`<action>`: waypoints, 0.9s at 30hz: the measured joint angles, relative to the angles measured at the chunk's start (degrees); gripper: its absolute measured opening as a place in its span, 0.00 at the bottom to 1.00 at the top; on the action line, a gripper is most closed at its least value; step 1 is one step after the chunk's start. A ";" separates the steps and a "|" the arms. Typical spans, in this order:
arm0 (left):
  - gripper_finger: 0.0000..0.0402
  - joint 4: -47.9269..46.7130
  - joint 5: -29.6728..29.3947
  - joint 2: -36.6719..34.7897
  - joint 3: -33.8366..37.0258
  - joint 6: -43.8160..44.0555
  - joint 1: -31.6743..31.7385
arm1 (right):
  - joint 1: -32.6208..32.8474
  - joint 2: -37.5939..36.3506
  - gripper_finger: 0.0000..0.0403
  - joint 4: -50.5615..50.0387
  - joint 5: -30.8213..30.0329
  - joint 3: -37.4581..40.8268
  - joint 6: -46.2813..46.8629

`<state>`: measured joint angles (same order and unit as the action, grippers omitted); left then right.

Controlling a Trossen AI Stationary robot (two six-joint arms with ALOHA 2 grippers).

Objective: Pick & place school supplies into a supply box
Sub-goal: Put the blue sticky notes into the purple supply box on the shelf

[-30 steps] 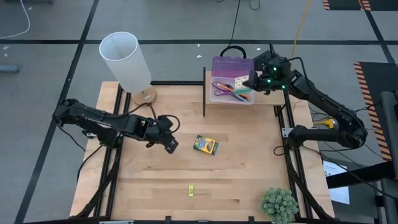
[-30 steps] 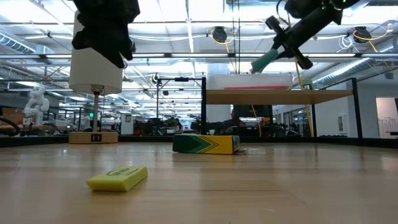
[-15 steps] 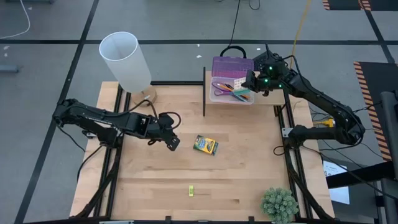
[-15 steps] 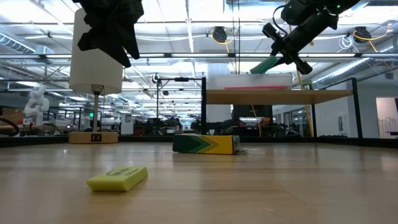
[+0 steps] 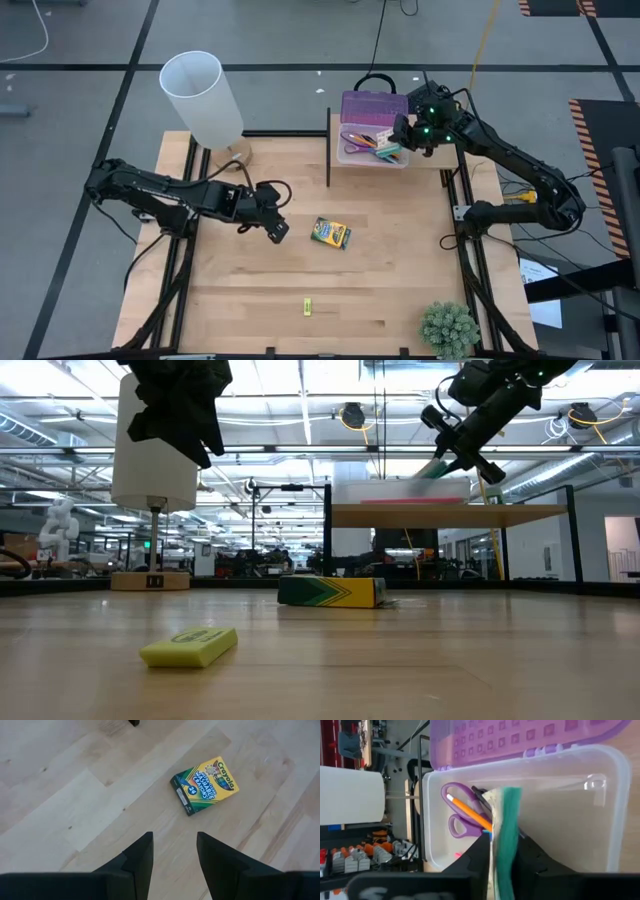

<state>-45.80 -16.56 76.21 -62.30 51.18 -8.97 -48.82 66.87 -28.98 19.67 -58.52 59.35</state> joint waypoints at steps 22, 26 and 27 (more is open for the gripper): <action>0.38 0.00 0.11 0.02 0.00 0.98 0.00 | -1.96 -3.05 0.48 -1.89 -2.02 0.00 -0.70; 0.38 0.01 0.15 0.02 0.00 0.98 0.00 | -2.86 -4.38 0.49 -2.32 -2.02 0.00 -1.34; 0.38 0.02 0.15 0.01 0.00 0.98 0.00 | -3.01 -4.75 0.49 -2.43 -2.06 0.00 -1.42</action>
<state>-45.78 -16.40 76.21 -62.30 52.16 -8.97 -51.82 62.12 -31.41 17.61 -58.52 57.93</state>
